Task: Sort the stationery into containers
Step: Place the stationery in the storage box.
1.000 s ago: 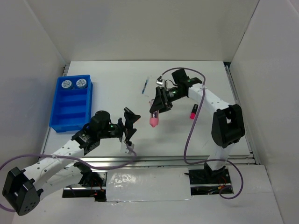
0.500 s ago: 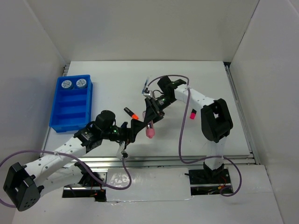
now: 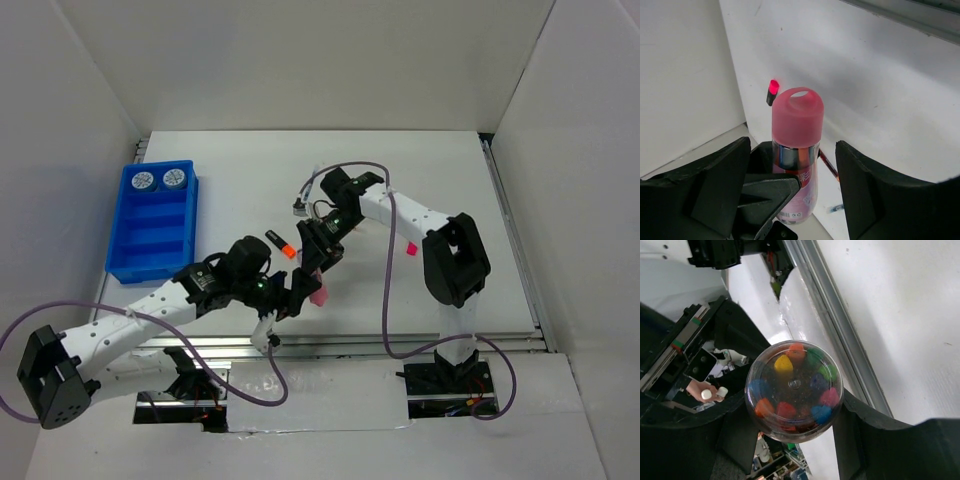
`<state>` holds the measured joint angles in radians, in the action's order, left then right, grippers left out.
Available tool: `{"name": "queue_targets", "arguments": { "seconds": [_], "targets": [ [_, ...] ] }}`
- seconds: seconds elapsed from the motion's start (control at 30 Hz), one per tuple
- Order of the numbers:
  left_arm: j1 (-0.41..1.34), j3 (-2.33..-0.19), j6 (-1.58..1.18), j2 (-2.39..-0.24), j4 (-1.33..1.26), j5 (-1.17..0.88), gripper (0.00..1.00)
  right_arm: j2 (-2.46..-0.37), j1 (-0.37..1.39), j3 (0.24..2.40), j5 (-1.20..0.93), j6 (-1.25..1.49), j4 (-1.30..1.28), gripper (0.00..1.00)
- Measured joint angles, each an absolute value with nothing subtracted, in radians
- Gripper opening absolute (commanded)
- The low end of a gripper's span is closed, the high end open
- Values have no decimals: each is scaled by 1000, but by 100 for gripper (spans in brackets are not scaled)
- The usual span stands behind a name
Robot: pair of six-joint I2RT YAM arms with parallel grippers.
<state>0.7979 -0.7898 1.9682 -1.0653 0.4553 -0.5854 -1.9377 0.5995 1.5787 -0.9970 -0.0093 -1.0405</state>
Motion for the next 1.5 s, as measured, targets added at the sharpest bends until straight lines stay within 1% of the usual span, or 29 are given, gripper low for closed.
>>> {"name": "queue_targets", "arguments": {
  "seconds": [0.2,0.47,0.6,0.63,0.7,0.73,0.8,0.93,1.07,1.17,1.23,1.27,1.3,1.33,1.37,1.4,1.47,1.5],
  "targets": [
    [849,-813,1969,-1105,496,-509,77,-1955,611,1595,-941,-8,-1045,0],
    [918,-845,1969,-1164,500,-402,80,-1970,653,1610,-893,-5,-1053,0],
    [934,-846,1969,-1187,496,-350,75,-1970,664,1610,-892,-5,-1053,0],
    [937,-847,1969,-1193,496,-337,72,-1970,665,1610,-891,-5,-1053,0],
    [945,-850,1970,-1202,496,-311,69,-1970,665,1610,-889,-5,-1053,0],
    [948,-852,1971,-1206,495,-301,65,-1970,665,1610,-886,-5,-1054,0],
    [954,-854,1976,-1212,492,-277,62,-1970,665,1610,-885,-5,-1054,0],
    [964,-856,1987,-1229,482,-242,61,-1970,667,1610,-875,-6,-1055,0],
    [976,-857,1987,-1247,472,-212,65,-1971,675,1610,-860,-6,-1056,0],
    [983,-857,1985,-1262,463,-190,60,-1971,688,1610,-857,-6,-1058,0],
    [987,-858,1977,-1266,470,-181,52,-1971,691,1610,-849,-9,-1059,0],
    [988,-858,1979,-1267,476,-176,43,-1971,690,1611,-848,-10,-1060,0],
    [991,-859,1974,-1269,476,-171,38,-1971,690,1611,-847,-10,-1060,0],
    [993,-860,1968,-1270,478,-166,31,-1972,690,1611,-848,-11,-1060,0],
    [997,-862,1962,-1270,479,-160,16,-1972,690,1611,-848,-13,-1060,1],
    [1000,-863,1958,-1271,479,-154,10,-1972,691,1612,-848,-14,-1061,13],
    [1007,-863,1953,-1271,480,-143,0,-1972,690,1613,-848,-17,-1061,24],
    [1010,-863,1951,-1271,479,-136,0,-1972,691,1616,-847,-18,-1065,45]
  ]
}}
